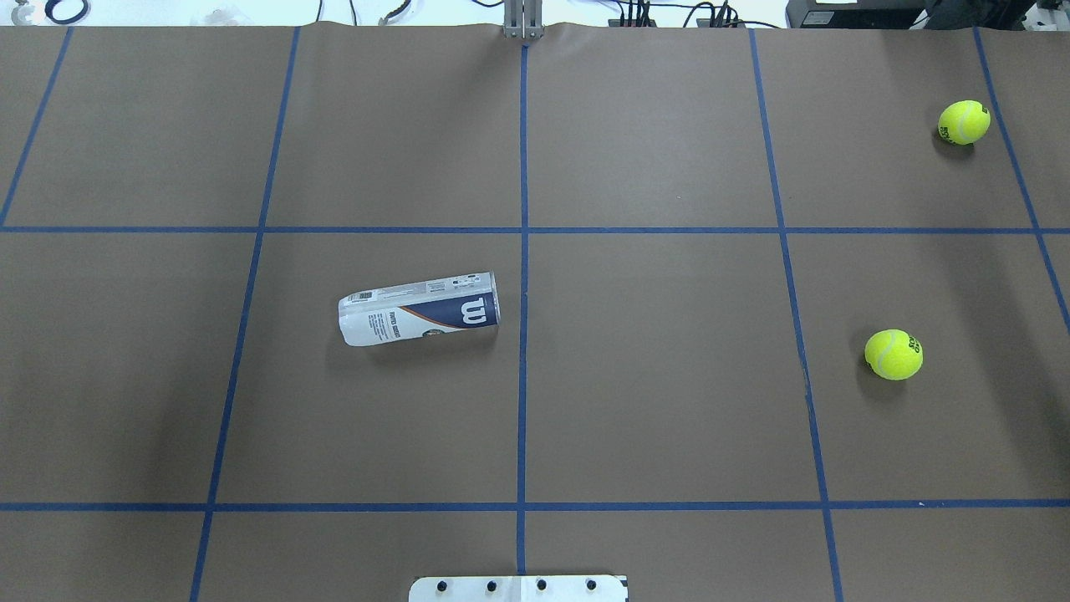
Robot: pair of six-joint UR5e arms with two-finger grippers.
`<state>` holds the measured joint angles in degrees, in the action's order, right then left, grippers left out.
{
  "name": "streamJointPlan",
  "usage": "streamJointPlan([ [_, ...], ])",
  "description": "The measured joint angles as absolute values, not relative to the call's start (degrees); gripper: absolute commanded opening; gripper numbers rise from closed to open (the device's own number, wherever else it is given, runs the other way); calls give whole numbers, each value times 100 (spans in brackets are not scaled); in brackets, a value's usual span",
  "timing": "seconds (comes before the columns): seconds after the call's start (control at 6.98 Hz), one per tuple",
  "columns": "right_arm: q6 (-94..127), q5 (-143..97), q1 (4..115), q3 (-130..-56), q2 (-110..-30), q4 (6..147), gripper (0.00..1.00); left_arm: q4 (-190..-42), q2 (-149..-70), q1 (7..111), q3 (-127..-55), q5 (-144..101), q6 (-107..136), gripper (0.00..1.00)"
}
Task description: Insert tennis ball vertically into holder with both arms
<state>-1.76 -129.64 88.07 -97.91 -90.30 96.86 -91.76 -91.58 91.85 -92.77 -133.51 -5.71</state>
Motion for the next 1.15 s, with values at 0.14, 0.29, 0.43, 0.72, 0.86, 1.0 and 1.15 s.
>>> streamJointPlan([
  [0.14, -176, -12962, 8805, -9791, -9028, 9685, 100, -9176, -9158, 9185, -9278, -13351, -571, 100],
  [0.29, -176, -12960, 8802, -9791, -9024, 9685, 100, -9176, -9161, 9182, -9281, -13351, -571, 100],
  [0.43, -176, -12962, 8799, -9791, -9021, 9686, 100, -9176, -9164, 9181, -9295, -13352, -571, 100],
  [0.72, -176, -12963, 8798, -9797, -9021, 9686, 100, -9186, -9180, 9173, -9328, -13357, -571, 100],
  [0.86, -176, -12964, 8798, -9798, -9022, 9686, 100, -9236, -9199, 9170, -9331, -13355, -567, 100],
  [1.0, -176, -12964, 8798, -9799, -9024, 9686, 100, -9326, -9291, 9146, -9308, -13356, -549, 100],
  [1.15, -176, -12964, 8798, -9799, -9024, 9686, 100, -9388, -9428, 9107, -9254, -13410, -518, 100],
])
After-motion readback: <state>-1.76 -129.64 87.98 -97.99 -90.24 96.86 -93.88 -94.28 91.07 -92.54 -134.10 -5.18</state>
